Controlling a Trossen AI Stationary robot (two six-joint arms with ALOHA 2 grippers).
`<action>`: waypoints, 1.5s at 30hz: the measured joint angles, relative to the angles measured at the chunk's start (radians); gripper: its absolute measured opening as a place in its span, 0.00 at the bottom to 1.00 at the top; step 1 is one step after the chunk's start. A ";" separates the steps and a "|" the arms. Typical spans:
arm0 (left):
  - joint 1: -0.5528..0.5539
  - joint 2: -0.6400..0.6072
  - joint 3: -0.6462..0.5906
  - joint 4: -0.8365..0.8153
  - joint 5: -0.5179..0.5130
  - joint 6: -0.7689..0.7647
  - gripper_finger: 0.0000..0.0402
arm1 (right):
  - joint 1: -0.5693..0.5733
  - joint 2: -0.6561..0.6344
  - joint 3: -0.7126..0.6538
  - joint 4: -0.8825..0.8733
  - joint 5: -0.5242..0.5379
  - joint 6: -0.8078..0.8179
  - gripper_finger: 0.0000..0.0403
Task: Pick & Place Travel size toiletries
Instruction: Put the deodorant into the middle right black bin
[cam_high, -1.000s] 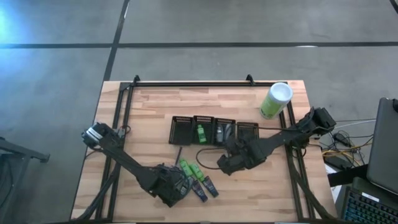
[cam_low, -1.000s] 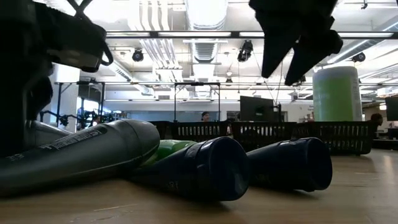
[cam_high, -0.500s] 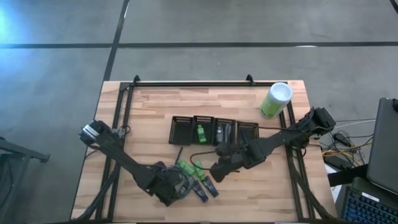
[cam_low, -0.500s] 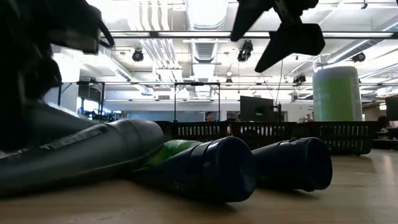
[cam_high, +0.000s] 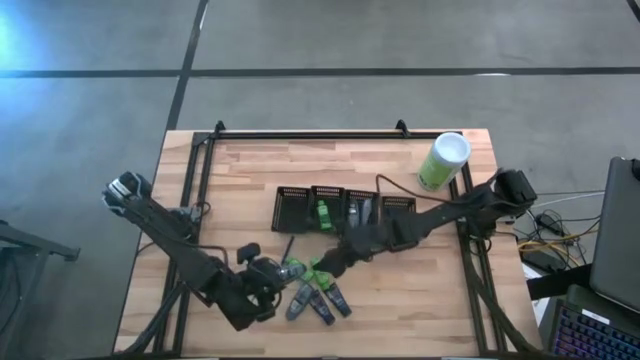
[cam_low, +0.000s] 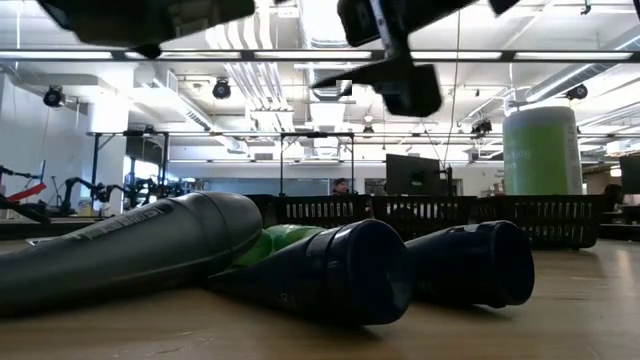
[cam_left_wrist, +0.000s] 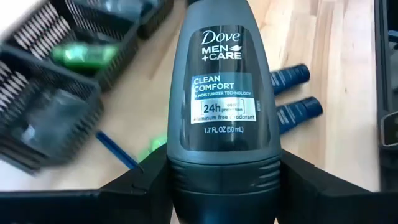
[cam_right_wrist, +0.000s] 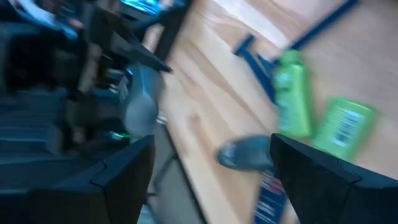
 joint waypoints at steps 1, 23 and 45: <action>0.004 -0.002 0.000 0.000 -0.009 0.028 0.51 | -0.010 0.000 -0.013 0.050 -0.019 0.012 0.78; 0.188 0.001 0.000 0.184 0.001 0.490 0.51 | -0.042 0.007 -0.016 0.148 -0.051 0.054 0.78; 0.217 0.001 0.000 0.182 0.036 0.508 0.52 | -0.057 0.007 -0.016 0.162 -0.061 0.054 0.29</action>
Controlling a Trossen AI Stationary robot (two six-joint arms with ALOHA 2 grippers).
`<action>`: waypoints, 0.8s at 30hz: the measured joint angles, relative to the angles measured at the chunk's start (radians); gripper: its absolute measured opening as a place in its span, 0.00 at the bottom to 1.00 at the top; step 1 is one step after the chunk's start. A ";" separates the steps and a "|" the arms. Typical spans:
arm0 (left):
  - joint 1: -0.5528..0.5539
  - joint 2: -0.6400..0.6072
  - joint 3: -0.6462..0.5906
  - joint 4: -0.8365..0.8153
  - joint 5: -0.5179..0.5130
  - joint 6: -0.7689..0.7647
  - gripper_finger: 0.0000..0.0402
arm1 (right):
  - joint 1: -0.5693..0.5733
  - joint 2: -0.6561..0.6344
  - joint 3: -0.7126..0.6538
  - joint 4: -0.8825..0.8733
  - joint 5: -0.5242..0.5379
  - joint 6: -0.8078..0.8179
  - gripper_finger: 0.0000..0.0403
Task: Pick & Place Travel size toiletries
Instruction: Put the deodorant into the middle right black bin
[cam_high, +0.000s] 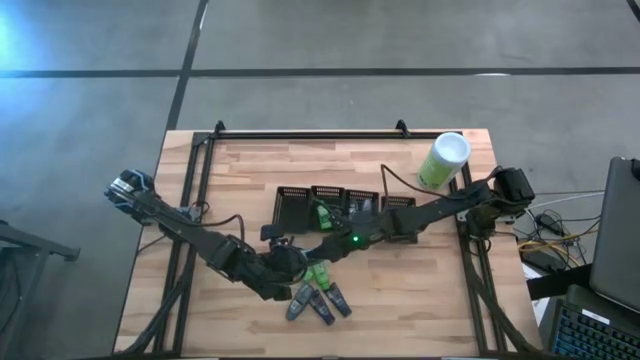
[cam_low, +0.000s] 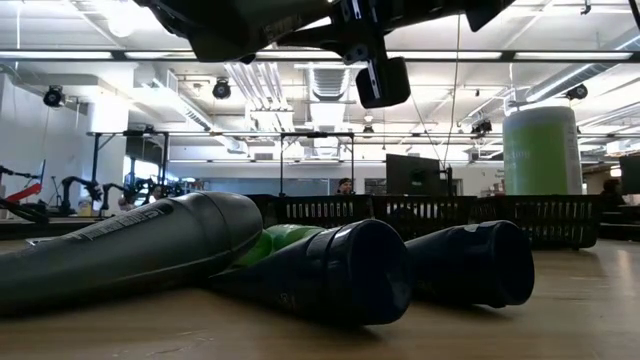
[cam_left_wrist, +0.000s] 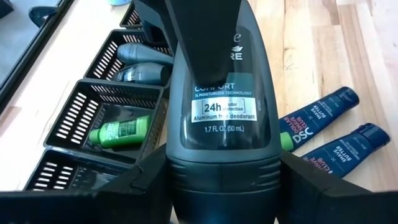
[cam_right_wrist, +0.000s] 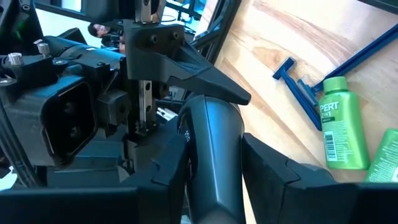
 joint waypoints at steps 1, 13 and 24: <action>0.001 0.000 0.000 0.000 -0.001 0.007 0.52 | 0.000 0.000 0.000 -0.003 -0.004 0.000 0.29; 0.008 0.001 0.000 -0.021 -0.012 0.012 0.53 | -0.009 0.000 0.000 -0.007 -0.027 -0.003 0.29; 0.026 0.000 0.000 -0.024 -0.026 0.006 0.52 | -0.003 0.002 -0.001 -0.019 -0.049 -0.007 0.70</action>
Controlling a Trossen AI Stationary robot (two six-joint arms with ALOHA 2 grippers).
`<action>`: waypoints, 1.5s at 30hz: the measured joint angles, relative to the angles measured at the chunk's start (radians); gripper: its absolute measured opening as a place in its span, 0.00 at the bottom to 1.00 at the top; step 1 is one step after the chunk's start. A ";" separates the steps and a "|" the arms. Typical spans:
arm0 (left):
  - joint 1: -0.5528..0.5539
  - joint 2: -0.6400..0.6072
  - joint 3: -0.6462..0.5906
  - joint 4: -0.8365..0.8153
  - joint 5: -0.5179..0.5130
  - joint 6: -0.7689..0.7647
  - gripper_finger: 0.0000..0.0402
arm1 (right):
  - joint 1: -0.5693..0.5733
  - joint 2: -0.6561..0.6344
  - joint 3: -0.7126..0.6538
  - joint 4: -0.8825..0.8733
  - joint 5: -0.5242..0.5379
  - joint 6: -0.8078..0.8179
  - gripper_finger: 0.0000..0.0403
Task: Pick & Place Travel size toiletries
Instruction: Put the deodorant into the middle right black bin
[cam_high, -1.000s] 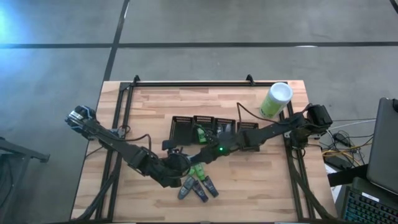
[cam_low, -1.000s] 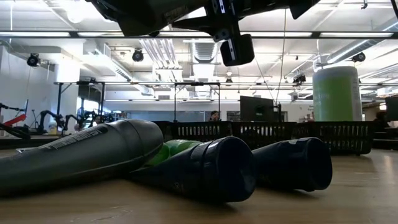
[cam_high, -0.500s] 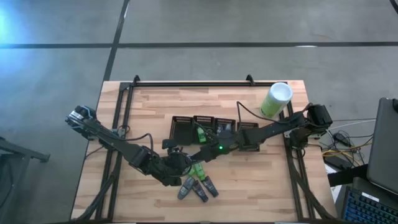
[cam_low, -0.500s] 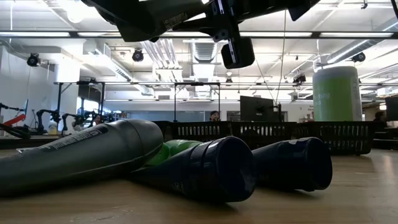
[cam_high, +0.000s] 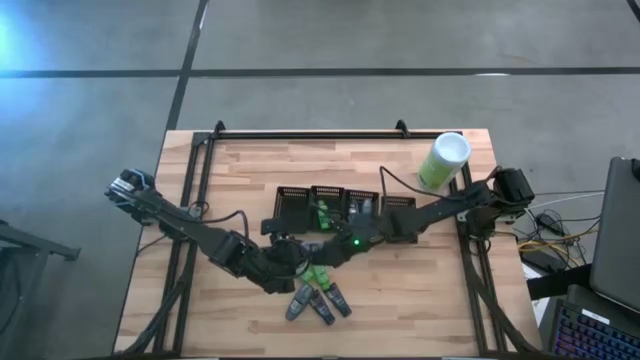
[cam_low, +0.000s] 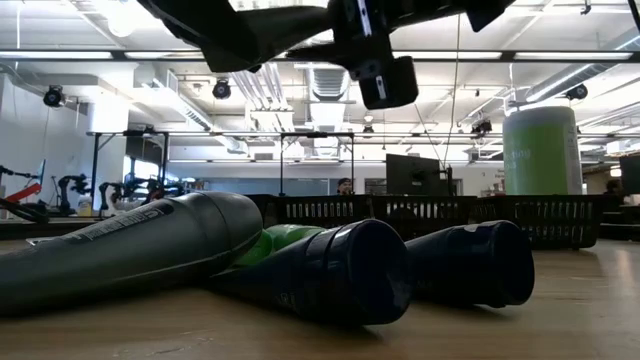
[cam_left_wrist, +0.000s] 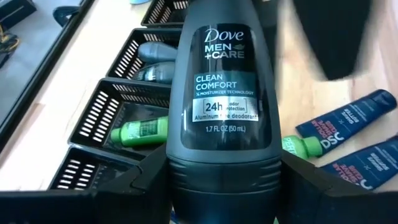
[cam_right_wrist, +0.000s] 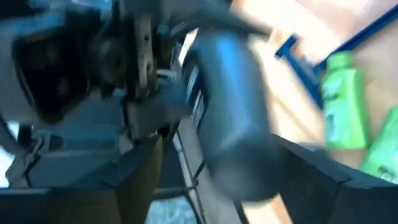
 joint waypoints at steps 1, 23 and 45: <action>0.002 0.000 0.000 0.000 0.002 0.000 0.52 | -0.001 0.000 0.000 0.000 0.009 -0.004 0.73; 0.005 0.000 -0.002 0.000 0.054 0.003 0.52 | -0.011 0.000 0.000 0.002 0.035 -0.012 0.51; -0.001 0.000 -0.003 -0.023 0.077 -0.088 0.74 | -0.012 -0.005 -0.011 -0.121 0.147 -0.073 0.29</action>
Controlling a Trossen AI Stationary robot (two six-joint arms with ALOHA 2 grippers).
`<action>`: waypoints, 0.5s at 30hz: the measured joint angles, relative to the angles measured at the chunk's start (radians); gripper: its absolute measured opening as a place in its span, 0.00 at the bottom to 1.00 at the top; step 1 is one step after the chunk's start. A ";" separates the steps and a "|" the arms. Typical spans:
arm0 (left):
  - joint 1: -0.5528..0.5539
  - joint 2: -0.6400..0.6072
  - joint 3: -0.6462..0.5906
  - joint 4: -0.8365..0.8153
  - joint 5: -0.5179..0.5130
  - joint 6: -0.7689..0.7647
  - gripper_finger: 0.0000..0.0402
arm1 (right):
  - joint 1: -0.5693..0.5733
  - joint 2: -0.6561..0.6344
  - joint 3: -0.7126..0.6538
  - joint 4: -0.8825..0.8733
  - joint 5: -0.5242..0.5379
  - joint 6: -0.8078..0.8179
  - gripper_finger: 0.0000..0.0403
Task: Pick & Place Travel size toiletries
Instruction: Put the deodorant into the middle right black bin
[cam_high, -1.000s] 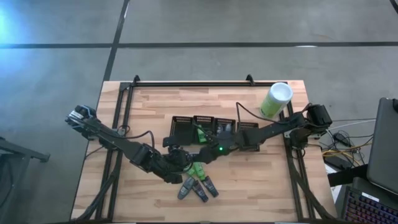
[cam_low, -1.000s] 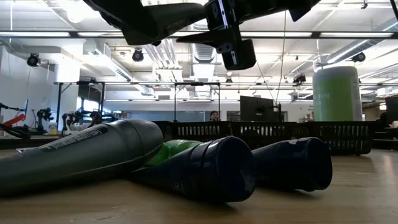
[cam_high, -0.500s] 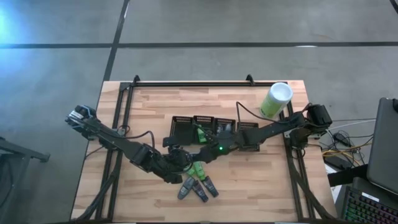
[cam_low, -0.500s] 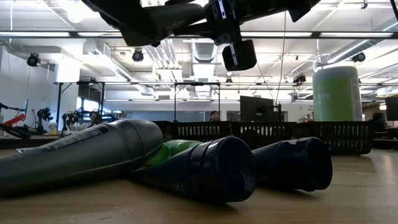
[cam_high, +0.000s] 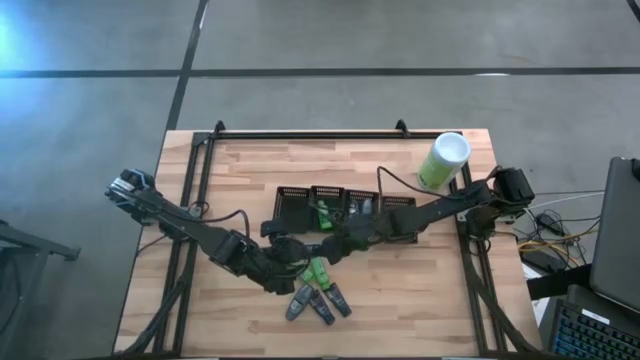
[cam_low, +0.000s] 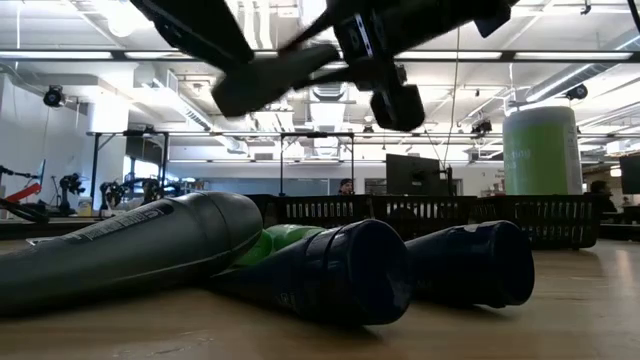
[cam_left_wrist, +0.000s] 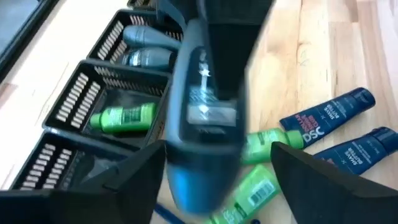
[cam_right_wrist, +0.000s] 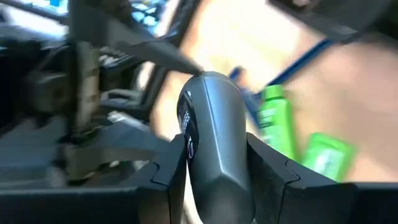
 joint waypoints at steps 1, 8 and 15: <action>-0.001 0.000 0.000 -0.018 0.007 -0.018 0.76 | 0.000 -0.003 -0.001 -0.025 0.021 -0.004 0.29; -0.023 -0.005 -0.001 -0.251 0.023 -0.207 0.85 | 0.022 -0.097 0.012 -0.331 0.259 -0.070 0.29; -0.065 -0.013 -0.051 -0.308 0.084 -0.297 0.85 | 0.088 -0.139 0.161 -0.940 0.613 0.000 0.29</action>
